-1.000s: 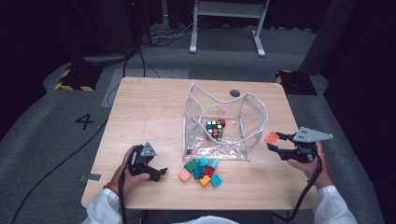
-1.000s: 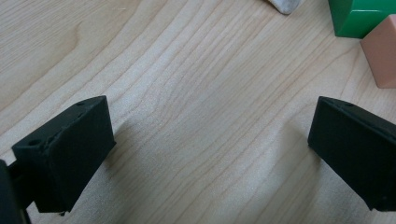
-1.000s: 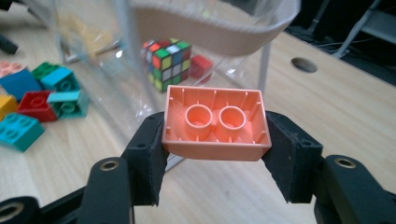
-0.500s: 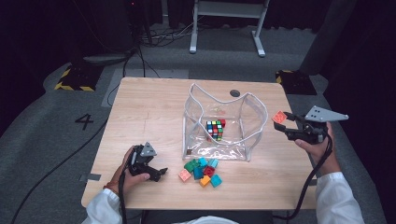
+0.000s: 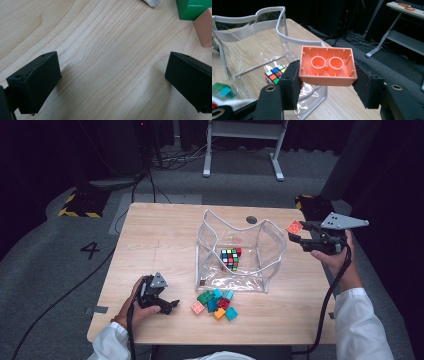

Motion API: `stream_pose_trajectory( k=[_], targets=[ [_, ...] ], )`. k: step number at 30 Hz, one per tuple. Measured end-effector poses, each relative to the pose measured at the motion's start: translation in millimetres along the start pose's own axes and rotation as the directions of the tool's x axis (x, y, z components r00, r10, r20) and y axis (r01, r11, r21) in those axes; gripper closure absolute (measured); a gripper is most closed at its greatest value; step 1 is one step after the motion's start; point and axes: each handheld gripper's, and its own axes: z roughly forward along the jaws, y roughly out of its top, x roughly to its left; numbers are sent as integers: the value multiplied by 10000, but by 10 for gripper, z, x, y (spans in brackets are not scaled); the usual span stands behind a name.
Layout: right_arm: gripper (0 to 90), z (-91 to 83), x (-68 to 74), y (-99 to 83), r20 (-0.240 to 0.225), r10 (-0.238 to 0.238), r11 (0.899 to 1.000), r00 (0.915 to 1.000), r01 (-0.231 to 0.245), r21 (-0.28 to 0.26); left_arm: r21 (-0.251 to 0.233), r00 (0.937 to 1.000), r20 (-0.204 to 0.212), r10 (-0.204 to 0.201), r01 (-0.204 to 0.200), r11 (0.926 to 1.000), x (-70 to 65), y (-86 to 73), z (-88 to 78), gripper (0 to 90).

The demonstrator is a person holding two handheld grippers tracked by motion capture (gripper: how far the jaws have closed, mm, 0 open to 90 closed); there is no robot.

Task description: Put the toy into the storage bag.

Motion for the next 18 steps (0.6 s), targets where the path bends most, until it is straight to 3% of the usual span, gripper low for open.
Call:
stream_pose_trajectory(
  k=[8, 15, 18],
  targets=[
    [432, 182, 36, 180, -301, -163, 9999, 9994, 163, 11, 0, 10000, -4, 2, -2, 10000, 0, 0, 0, 4],
    [432, 440, 162, 249, -770, -197, 9994, 9968, 219, 281, -3, 10000, 0, -1, 1, 10000, -1, 0, 0, 4],
    [432, 537, 219, 260, -1166, -622, 9978, 9912, 646, 172, -2, 10000, 2, 2, -2, 10000, 0, 0, 0, 4]
  ],
)
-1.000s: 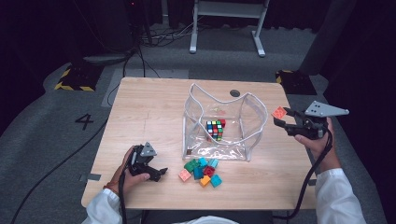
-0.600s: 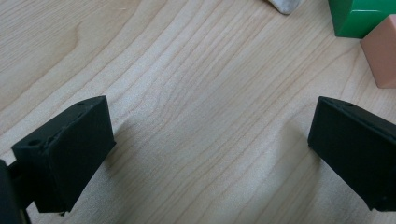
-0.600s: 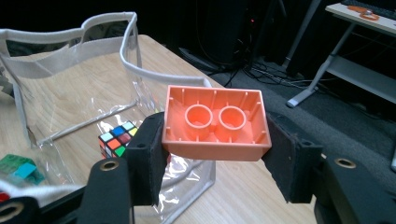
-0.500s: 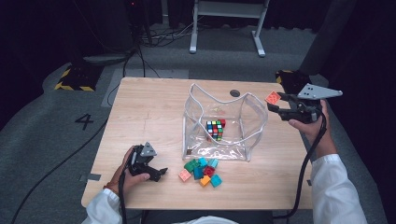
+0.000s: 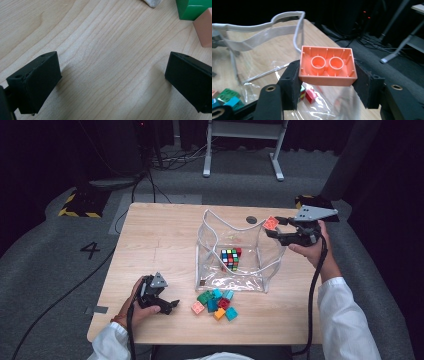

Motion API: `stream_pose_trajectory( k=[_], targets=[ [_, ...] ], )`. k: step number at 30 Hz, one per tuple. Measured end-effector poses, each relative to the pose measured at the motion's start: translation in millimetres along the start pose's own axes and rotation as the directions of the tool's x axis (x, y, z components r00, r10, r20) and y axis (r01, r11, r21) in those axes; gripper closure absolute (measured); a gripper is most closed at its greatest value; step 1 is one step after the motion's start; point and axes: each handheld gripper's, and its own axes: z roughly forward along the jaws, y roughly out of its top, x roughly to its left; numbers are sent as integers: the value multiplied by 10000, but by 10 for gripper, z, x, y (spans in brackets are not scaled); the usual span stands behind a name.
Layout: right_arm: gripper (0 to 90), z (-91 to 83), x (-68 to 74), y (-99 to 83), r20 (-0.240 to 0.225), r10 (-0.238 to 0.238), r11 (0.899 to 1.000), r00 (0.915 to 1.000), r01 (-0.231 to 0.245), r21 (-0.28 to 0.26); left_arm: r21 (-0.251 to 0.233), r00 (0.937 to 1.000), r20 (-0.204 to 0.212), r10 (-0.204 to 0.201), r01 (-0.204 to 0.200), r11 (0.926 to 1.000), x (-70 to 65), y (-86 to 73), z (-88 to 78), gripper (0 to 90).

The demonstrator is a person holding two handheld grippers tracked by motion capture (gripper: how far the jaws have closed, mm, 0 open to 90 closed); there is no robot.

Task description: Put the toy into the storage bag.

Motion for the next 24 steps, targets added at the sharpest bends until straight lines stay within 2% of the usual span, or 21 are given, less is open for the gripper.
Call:
stream_pose_trajectory(
  k=[3, 4, 5, 9, 13, 18, 20, 21, 24],
  targets=[
    [432, 99, 42, 13, -263, -376, 9987, 9989, 384, 333, 0, 10000, -3, 1, -1, 10000, 0, 0, 0, 4],
    [432, 128, 62, 16, -382, -339, 9983, 9987, 357, 454, 15, 10000, 9, 20, -20, 10000, 1, 0, -1, 3],
    [432, 159, 57, 18, -498, -633, 9966, 9967, 658, 501, 0, 10000, -5, -1, 1, 10000, -1, 0, 0, 4],
    [432, 245, 92, 21, -1008, -753, 9921, 9921, 846, 922, -2, 10000, -3, -4, 4, 10000, -1, 0, 0, 4],
    [431, 345, 116, 23, -1479, -972, 9821, 9842, 1190, 1463, 0, 10000, -5, 0, 0, 10000, -1, 0, 0, 4],
    [431, 470, 149, 32, -1869, -1231, 9611, 9746, 1640, 2221, 15, 10000, 8, 22, -22, 10000, 1, 0, -1, 3],
    [432, 517, 165, 26, -2023, -1190, 9518, 9721, 1697, 2555, 0, 10000, -4, 1, -1, 10000, 0, 0, 0, 3],
    [431, 537, 163, 22, -2080, -1327, 9437, 9691, 1877, 2725, -1, 10000, -3, -1, 1, 10000, -1, 0, 0, 4],
    [431, 576, 161, 8, -2072, -1356, 9213, 9689, 2002, 3334, 0, 10000, -6, 3, -3, 10000, -1, 0, 0, 3]
  ],
)
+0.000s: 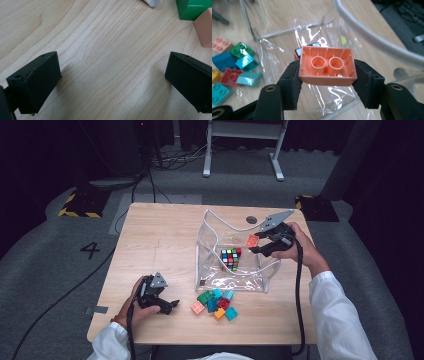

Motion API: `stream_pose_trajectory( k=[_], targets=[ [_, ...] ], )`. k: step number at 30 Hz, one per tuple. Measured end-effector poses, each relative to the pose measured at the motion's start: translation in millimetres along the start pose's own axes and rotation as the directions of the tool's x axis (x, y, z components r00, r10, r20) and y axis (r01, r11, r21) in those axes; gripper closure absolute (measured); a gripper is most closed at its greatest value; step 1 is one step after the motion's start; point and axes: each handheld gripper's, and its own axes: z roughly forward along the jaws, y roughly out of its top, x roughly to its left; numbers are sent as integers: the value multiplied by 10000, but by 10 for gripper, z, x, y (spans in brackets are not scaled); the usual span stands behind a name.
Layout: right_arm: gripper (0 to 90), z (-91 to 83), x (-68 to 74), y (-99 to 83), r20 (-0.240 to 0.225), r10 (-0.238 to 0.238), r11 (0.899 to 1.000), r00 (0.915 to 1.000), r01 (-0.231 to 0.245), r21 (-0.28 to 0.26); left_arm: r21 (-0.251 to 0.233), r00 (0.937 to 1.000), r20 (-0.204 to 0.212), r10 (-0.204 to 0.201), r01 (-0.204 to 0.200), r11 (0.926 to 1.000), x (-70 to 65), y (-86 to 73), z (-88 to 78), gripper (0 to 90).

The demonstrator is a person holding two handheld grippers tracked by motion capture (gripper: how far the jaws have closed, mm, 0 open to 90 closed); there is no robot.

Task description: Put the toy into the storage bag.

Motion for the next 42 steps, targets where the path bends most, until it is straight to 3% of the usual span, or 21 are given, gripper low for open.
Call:
stream_pose_trajectory(
  k=[4, 7, 8, 12, 19, 22, 28, 30, 33, 39, 42],
  targets=[
    [431, 30, -6, -32, 87, -28, 9964, 10000, 21, 844, 1, 10000, 5, -3, 3, 10000, 0, 0, 0, 3],
    [431, 35, -24, -51, 127, -90, 9875, 9999, 69, 1574, 1, 10000, 2, -4, 4, 10000, 0, 0, 0, 3],
    [431, 47, -31, -61, 107, -145, 9872, 9998, 126, 1592, 0, 10000, 0, -2, 2, 10000, 0, 0, 0, 4],
    [431, 13, -46, -76, 416, -46, 9667, 9991, -63, 2560, 2, 10000, 1, -3, 3, 10000, 0, 0, 0, 3],
    [431, -26, -92, -93, 789, 30, 9411, 9969, -295, 3367, -3, 10000, 4, -5, 5, 10000, 0, 0, 0, 3],
    [431, -20, -75, -92, 899, 25, 9383, 9959, -335, 3443, 13, 10000, 11, 19, -19, 10000, 2, 0, -1, 4],
    [426, -79, -60, -109, 926, 160, 9639, 9956, -400, 2634, -1, 10000, 7, -2, 2, 10000, 1, 0, 0, 3],
    [409, -124, -48, -124, 855, 305, 9778, 9959, -475, 2041, 0, 10000, 6, -11, 11, 10000, 0, 0, 0, 3],
    [358, -191, -48, -162, 937, 593, 9877, 9938, -720, 1390, 7, 10000, 8, -3, 3, 10000, 0, 0, 0, 3],
    [333, -293, -41, -275, 1010, 1271, 9917, 9867, -1282, 49, -8, 10000, 13, -7, 7, 10000, 1, 0, 2, 3],
    [314, -382, 1, -319, 1109, 1736, 9821, 9786, -1637, -931, -10, 10000, 13, -6, 6, 10000, 1, 0, 2, 3]
  ],
)
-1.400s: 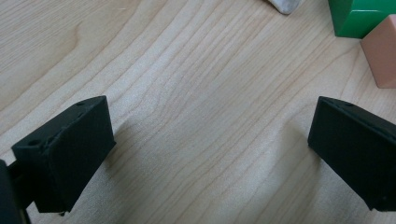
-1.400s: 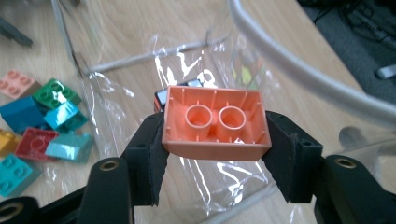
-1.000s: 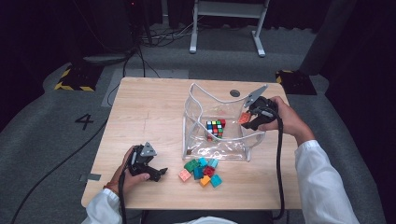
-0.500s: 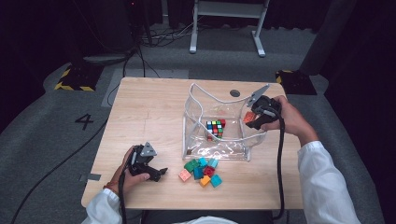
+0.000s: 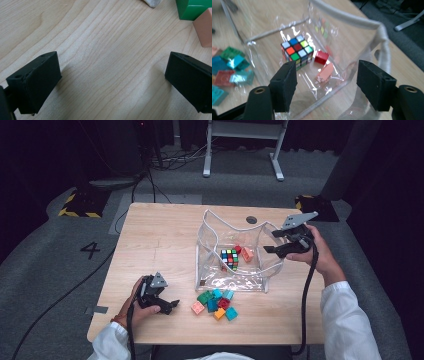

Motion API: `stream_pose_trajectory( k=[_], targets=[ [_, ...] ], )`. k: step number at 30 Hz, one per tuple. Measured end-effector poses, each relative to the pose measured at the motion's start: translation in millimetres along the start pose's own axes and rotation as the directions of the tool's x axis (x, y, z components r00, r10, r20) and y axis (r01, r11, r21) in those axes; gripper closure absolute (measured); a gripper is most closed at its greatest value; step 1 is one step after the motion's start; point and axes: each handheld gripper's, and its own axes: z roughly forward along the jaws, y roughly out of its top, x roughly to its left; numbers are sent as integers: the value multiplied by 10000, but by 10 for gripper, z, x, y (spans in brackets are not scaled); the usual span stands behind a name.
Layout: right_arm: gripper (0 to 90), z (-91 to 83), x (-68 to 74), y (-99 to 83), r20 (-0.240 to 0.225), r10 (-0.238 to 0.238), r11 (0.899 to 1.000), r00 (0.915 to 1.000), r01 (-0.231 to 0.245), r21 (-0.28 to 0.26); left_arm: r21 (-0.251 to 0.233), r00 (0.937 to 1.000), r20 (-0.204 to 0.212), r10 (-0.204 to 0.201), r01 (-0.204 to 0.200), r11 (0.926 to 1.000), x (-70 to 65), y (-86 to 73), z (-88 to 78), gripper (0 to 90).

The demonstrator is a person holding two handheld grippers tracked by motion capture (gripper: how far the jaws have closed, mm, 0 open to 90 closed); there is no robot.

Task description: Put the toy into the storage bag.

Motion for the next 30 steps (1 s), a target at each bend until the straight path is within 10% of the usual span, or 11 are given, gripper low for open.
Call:
stream_pose_trajectory(
  k=[9, 23, 30],
  targets=[
    [274, -328, 108, -129, 267, 648, 9774, 9975, -581, -2032, 15, 10000, -5, 0, 0, 10000, 0, 1, -2, 3],
    [259, -648, 268, -503, 751, 899, 9560, 9931, -649, -2861, 31, 10000, 6, 19, -19, 10000, 0, 1, -3, 3],
    [259, -623, 387, -758, 686, 841, 9633, 9941, -635, -2607, 17, 10000, -6, -2, 2, 10000, -1, 1, -2, 3]
  ],
)
